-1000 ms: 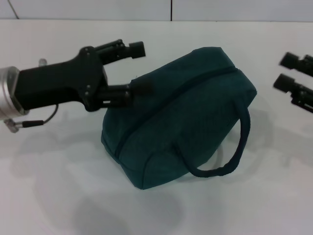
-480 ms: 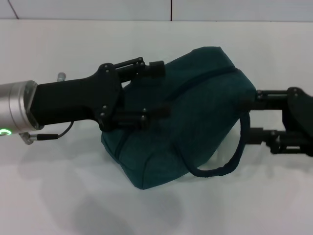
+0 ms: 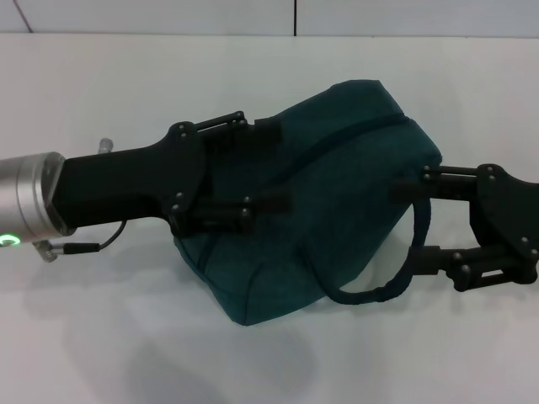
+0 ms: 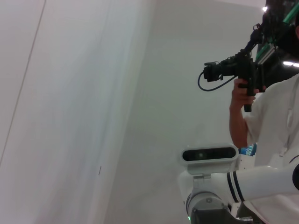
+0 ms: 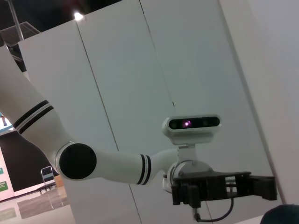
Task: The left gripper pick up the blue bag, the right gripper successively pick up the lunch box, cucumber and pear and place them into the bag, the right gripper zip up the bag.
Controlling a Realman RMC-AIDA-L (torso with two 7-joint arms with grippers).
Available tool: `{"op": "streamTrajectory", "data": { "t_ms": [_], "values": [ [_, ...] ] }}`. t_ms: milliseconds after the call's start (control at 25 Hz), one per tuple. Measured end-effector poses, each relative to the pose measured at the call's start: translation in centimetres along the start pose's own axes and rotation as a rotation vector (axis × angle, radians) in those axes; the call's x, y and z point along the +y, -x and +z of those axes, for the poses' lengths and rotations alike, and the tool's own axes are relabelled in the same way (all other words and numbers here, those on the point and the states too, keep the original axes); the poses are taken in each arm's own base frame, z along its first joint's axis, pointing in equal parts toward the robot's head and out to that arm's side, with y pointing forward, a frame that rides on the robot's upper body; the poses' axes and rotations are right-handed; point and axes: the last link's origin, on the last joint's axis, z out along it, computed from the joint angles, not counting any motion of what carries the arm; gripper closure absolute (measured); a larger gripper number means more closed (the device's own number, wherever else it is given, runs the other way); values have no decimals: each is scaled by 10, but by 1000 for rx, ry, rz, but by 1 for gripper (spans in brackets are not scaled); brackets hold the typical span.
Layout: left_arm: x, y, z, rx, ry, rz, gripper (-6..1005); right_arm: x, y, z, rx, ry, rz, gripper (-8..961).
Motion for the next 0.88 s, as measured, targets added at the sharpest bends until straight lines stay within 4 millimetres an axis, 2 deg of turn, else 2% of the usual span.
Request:
{"op": "streamTrajectory", "data": {
  "t_ms": [120, 880],
  "values": [
    [0, 0, -1, 0, -2, -2, 118, 1, -1, 1, -2, 1, 0, 126],
    [4, 6, -6, 7, -15, -24, 118, 3, -3, 5, -7, 16, -6, 122]
  ]
}}
